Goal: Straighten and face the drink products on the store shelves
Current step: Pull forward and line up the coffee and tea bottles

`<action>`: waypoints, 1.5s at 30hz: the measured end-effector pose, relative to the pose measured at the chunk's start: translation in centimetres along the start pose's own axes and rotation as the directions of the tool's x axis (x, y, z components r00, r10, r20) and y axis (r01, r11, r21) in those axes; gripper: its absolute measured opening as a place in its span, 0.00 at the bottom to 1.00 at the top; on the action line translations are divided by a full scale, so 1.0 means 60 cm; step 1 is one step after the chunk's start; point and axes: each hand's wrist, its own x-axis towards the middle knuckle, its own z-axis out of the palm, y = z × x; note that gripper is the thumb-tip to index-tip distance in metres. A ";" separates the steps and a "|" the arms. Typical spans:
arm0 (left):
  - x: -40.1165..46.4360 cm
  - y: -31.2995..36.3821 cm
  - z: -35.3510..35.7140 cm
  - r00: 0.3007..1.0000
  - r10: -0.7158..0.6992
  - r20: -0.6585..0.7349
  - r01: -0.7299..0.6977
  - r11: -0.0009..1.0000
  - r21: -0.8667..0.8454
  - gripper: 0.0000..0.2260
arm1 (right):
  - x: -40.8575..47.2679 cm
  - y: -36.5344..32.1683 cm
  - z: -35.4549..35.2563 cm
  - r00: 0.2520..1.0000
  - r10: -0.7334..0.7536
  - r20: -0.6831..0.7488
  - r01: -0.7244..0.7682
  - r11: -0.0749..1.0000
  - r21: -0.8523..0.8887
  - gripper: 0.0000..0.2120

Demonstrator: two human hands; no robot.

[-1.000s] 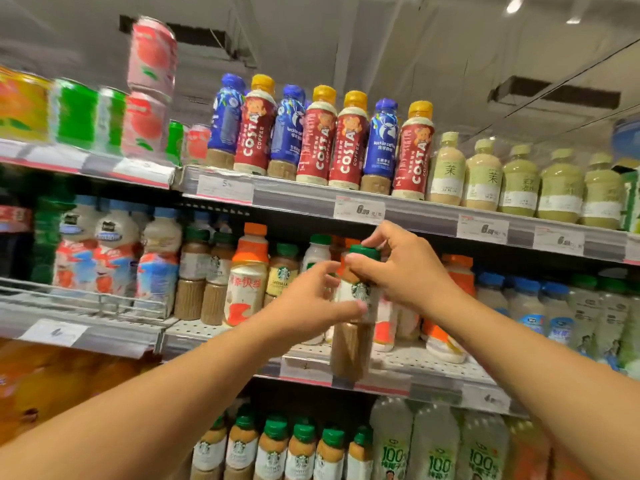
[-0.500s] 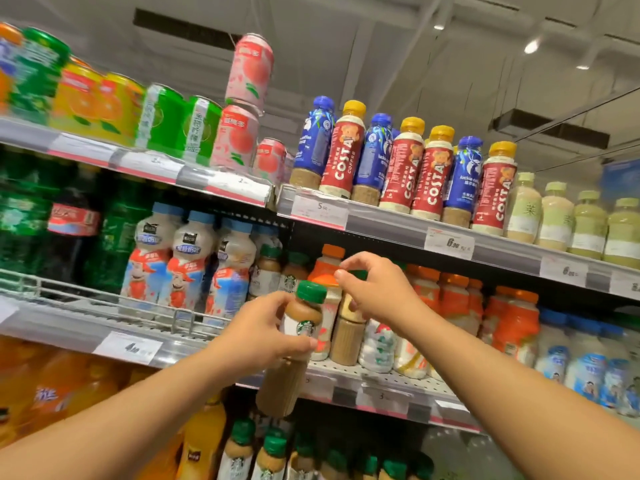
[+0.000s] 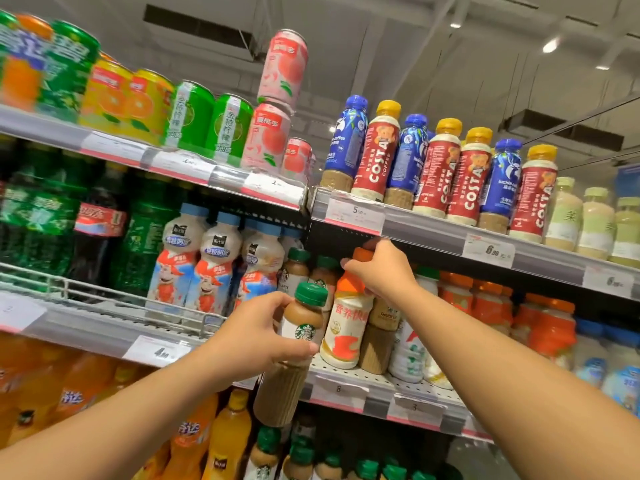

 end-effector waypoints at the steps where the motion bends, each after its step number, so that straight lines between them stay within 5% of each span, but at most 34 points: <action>1: 0.001 0.002 -0.001 1.000 0.003 0.001 -0.003 1.000 0.004 0.20 | -0.004 0.002 0.001 1.000 -0.006 -0.021 0.006 1.000 0.010 0.32; 15: 0.010 0.063 0.104 0.992 0.119 -0.046 -0.124 0.985 -0.119 0.21 | -0.136 0.082 -0.095 0.980 -0.104 -0.169 0.172 0.870 0.462 0.17; 22: 0.020 0.142 0.192 0.988 0.152 -0.004 -0.152 0.982 -0.116 0.19 | -0.147 0.208 -0.263 0.969 -0.112 -0.220 0.183 0.923 0.337 0.09; 28: 0.020 0.183 0.278 0.982 0.187 0.007 -0.187 0.981 -0.045 0.17 | -0.107 0.345 -0.345 0.964 -0.076 -0.255 0.101 0.991 0.088 0.20; 36: 0.008 0.223 0.326 0.979 0.203 0.006 -0.202 0.976 0.086 0.14 | -0.025 0.437 -0.330 0.978 0.019 -0.208 -0.021 1.000 -0.007 0.30; 45: 0.005 0.219 0.324 0.994 0.097 -0.060 -0.088 0.987 0.135 0.16 | 0.045 0.446 -0.288 0.988 0.063 -0.139 -0.074 0.994 -0.078 0.28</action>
